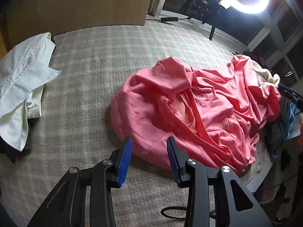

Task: Fold clothes

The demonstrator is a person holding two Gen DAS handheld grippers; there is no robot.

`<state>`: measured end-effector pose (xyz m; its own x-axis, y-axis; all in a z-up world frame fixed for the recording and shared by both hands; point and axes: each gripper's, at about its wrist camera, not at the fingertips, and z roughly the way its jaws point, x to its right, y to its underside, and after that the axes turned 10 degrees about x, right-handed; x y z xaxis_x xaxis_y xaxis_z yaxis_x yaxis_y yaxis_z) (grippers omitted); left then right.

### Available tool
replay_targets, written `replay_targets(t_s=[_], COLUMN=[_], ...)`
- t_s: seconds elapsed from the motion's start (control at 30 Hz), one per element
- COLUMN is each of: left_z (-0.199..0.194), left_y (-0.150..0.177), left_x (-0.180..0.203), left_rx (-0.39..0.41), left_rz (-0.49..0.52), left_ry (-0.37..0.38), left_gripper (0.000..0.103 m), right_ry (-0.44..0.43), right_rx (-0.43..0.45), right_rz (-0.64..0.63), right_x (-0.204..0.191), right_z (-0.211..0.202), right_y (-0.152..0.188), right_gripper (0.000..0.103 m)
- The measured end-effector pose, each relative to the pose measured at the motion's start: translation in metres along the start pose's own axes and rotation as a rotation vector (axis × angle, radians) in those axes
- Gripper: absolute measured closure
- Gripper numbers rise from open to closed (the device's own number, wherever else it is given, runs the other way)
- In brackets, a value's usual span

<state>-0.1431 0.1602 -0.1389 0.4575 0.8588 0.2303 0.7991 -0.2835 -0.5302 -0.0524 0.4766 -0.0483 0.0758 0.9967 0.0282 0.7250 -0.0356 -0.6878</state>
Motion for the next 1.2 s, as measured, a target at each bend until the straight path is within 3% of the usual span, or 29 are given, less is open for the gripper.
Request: replay_targets(t_s=[0.2,0.33,0.37,0.4,0.53,0.73,0.77,0.83,0.9,0.93,1.07,1.2], left_z=[-0.021,-0.025,-0.026,-0.025,-0.023,-0.011,-0.008,-0.001,0.009,0.014,0.031,0.046], left_y=[-0.001,0.003,0.004,0.003,-0.002,-0.024,-0.029,-0.037,-0.043,-0.047,-0.054,-0.049], left_x=[-0.027,-0.04,-0.044,-0.045,-0.045,-0.016,-0.008,0.006,0.021,0.028,0.072,0.111], left_rx=[0.021,0.025,0.025,0.025,0.028,0.031,0.03,0.026,0.01,0.002,-0.034,-0.072], left_rz=[-0.043,-0.074,-0.082,-0.084,-0.072,0.03,0.056,0.102,0.145,0.166,0.291,0.443], left_ry=[-0.053,-0.09,-0.099,-0.101,-0.099,-0.056,-0.044,-0.021,0.012,0.029,0.108,0.159], left_gripper=[0.067,0.067,0.067,0.067,0.067,0.067,0.067,0.067,0.067,0.067,0.066,0.055], right_ry=[-0.118,-0.175,-0.203,-0.227,-0.275,-0.226,-0.191,-0.041,0.078,0.092,0.116,0.1], right_rx=[-0.139,-0.234,-0.241,-0.244,-0.179,0.032,0.067,0.123,0.111,0.094,0.04,0.024], right_rz=[-0.263,-0.272,-0.265,-0.255,-0.183,0.095,0.141,0.185,0.197,0.209,0.215,0.229], right_x=[-0.074,-0.073,-0.072,-0.07,-0.049,0.054,0.075,0.111,0.135,0.145,0.162,0.164], right_z=[0.1,0.132,0.132,0.128,0.092,-0.014,-0.026,-0.052,-0.057,-0.052,-0.031,-0.02], right_y=[0.015,0.027,0.029,0.03,0.021,-0.01,-0.017,-0.014,-0.005,0.001,0.019,0.025], right_gripper=[0.063,0.063,0.07,0.101,0.1,0.1,0.1,0.1,0.1,0.1,0.1,0.1])
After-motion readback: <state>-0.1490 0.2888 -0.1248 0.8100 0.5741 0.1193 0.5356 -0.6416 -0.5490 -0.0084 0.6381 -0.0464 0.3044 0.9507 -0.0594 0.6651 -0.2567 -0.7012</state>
